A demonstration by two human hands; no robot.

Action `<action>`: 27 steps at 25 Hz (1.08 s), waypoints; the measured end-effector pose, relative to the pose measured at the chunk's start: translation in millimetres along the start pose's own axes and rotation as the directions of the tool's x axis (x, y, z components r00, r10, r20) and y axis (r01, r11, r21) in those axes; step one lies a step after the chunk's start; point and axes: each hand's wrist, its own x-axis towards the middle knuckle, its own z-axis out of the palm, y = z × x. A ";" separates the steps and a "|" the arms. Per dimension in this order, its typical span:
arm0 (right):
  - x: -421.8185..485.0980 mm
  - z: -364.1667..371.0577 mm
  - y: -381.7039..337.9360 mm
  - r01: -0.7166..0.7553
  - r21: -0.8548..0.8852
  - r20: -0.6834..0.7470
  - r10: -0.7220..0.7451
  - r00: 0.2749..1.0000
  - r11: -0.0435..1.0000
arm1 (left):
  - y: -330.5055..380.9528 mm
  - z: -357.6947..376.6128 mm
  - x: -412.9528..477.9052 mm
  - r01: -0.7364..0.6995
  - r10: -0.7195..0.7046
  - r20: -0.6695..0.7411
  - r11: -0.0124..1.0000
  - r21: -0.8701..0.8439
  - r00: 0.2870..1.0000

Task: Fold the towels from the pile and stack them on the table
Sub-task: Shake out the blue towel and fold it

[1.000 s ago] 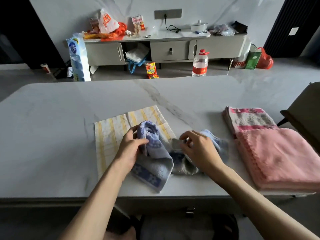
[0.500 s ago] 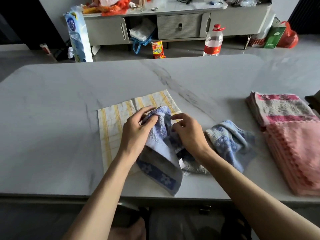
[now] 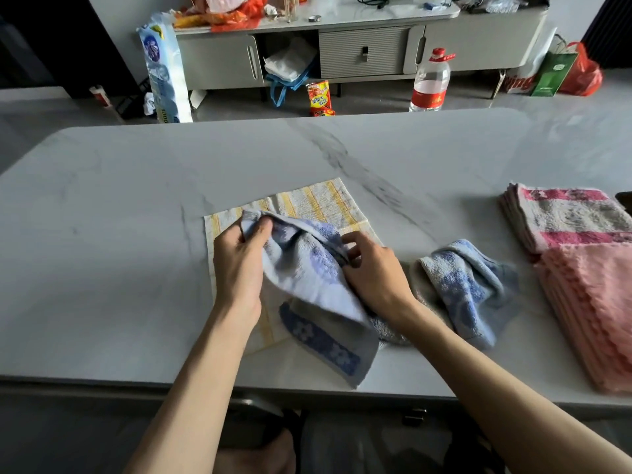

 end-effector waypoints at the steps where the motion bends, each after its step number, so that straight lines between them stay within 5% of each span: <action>1: 0.8 -4.4 -2.1 0.007 0.041 -0.034 -0.006 0.999 0.999 | -0.4 -1.4 3.8 -0.015 0.015 -0.064 1.000 0.001 0.998; 4: 6.6 -29.1 -11.3 0.127 0.215 -0.207 -0.082 0.975 0.968 | -0.1 -3.2 13.1 -0.027 0.022 -0.178 0.999 -0.027 0.984; 6: 8.6 -48.5 -5.5 0.237 0.172 -0.274 -0.185 0.944 0.956 | -1.2 -1.2 15.9 -0.006 -0.002 -0.185 0.999 -0.044 0.983; 8: 8.2 -66.9 17.5 0.161 -0.170 -0.217 -0.196 0.956 0.972 | -1.6 4.4 14.1 0.042 -0.053 -0.141 0.996 -0.076 0.989; 10: -0.5 -84.4 44.1 -0.058 -0.533 -0.102 0.004 0.995 0.844 | 0.8 11.9 9.6 0.081 -0.090 -0.091 0.991 -0.106 0.992; 12: -12.6 -98.9 57.5 -0.192 -0.661 -0.050 0.212 0.976 0.726 | 3.5 19.2 6.3 0.118 -0.126 -0.053 0.984 -0.133 0.991; 15: -20.1 -109.2 61.5 -0.145 -0.564 0.024 0.192 0.981 0.813 | 6.3 30.8 0.7 0.138 -0.133 0.041 0.977 -0.165 0.990; 18: -30.6 -115.4 58.4 0.096 -0.306 -0.051 -0.117 0.992 0.947 | 7.6 47.2 -12.5 0.102 -0.088 0.106 0.985 -0.136 0.990; 22: -49.2 -124.9 54.6 0.392 -0.202 -0.178 -0.427 0.887 0.898 | 2.6 61.3 -23.0 0.092 -0.082 0.189 0.995 -0.047 0.979; 24: -53.3 -125.1 65.7 0.316 -0.280 -0.041 -0.340 0.939 0.906 | -0.6 65.0 -24.9 0.099 -0.100 0.190 0.995 0.016 0.977; 27: -57.4 -126.5 79.9 0.050 -0.403 0.080 -0.020 0.997 0.914 | -5.1 70.9 -31.5 0.104 -0.116 0.249 0.993 0.061 0.962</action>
